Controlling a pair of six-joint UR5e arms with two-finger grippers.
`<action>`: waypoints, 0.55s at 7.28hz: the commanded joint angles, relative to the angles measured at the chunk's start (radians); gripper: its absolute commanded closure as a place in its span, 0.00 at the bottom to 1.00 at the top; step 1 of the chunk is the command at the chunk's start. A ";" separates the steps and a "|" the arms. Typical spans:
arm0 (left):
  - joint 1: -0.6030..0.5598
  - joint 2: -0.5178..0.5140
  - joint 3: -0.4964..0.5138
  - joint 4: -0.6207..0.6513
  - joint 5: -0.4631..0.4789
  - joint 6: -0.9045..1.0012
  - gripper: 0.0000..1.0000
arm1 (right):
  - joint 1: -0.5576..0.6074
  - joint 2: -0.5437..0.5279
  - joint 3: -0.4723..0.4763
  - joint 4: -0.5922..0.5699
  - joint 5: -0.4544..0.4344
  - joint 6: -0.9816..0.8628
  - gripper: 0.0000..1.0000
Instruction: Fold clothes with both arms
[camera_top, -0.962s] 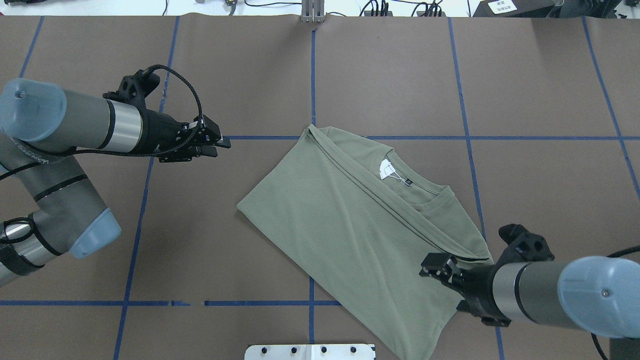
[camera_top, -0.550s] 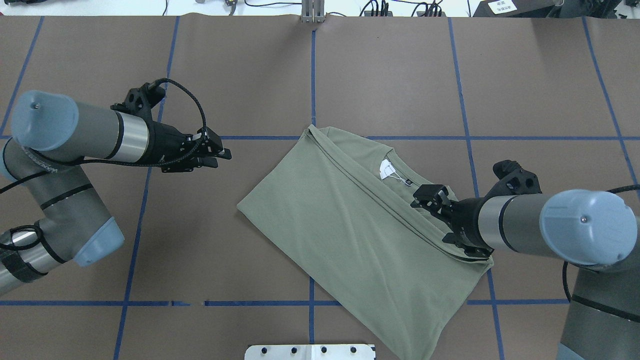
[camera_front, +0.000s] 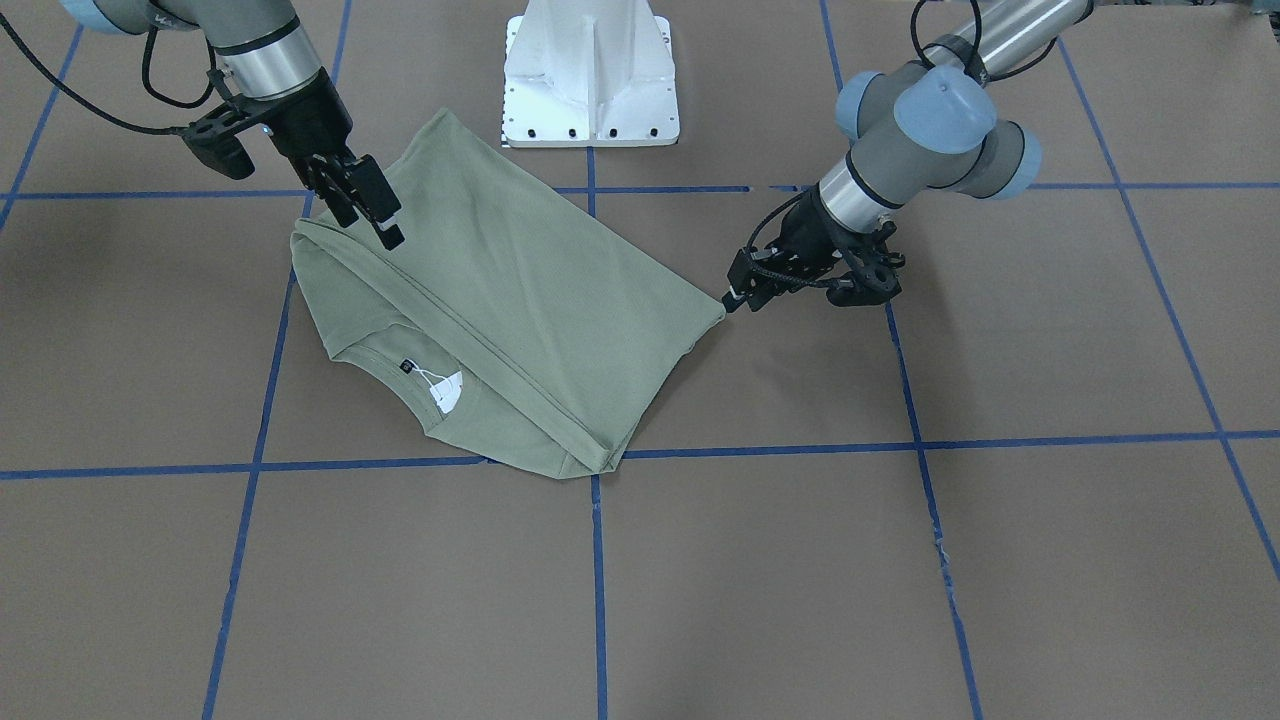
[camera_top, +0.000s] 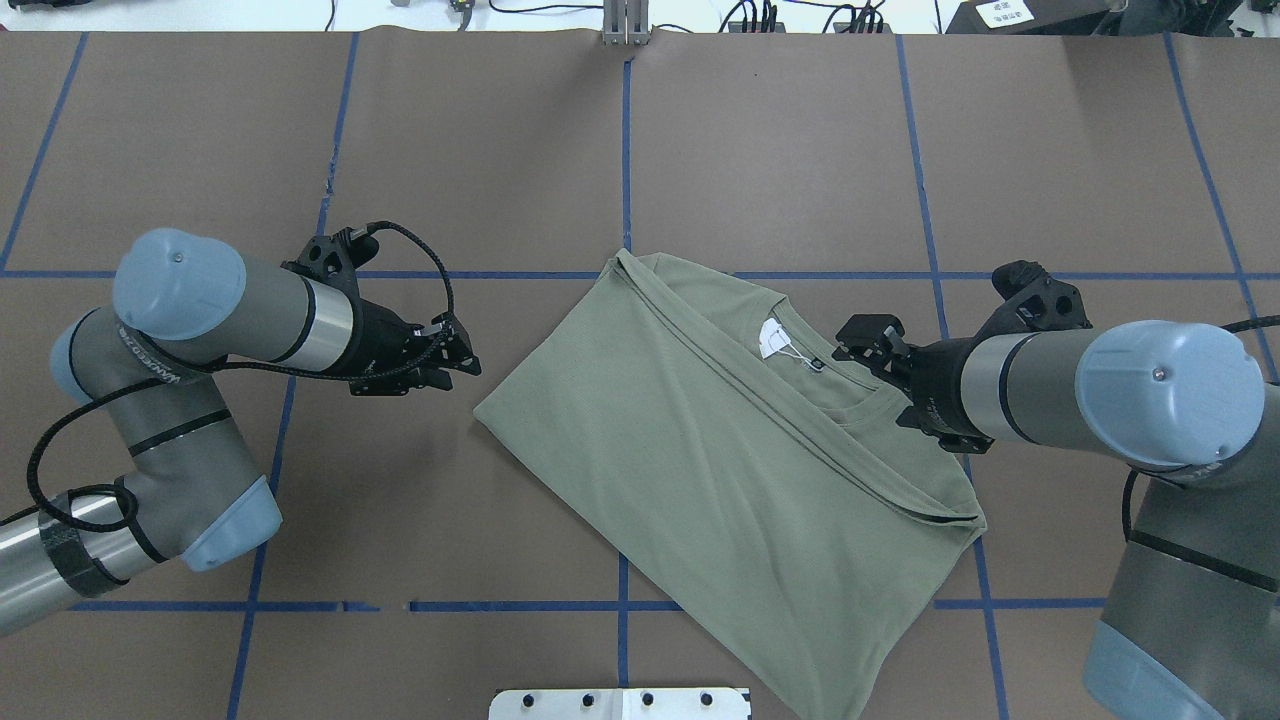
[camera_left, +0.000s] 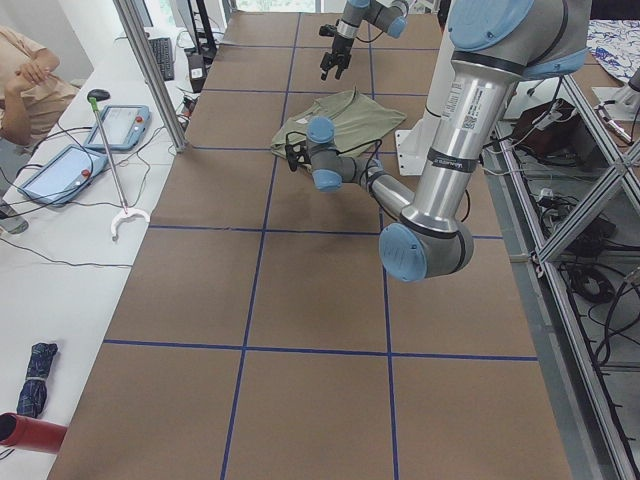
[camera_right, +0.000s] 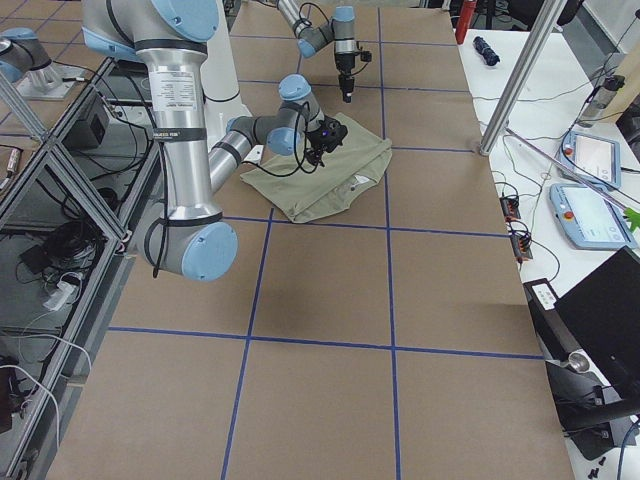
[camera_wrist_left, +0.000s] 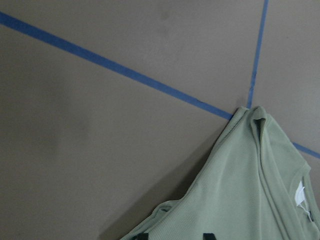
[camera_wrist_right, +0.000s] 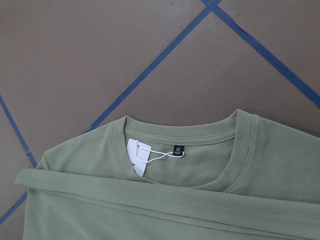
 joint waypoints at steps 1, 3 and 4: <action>0.022 -0.063 0.094 0.006 0.036 0.000 0.53 | 0.001 0.001 -0.005 0.001 -0.002 0.000 0.00; 0.031 -0.061 0.091 0.009 0.052 -0.003 0.54 | 0.003 0.027 -0.007 -0.002 -0.003 0.000 0.00; 0.031 -0.061 0.088 0.017 0.052 -0.010 0.53 | 0.003 0.039 -0.024 -0.005 -0.003 0.003 0.00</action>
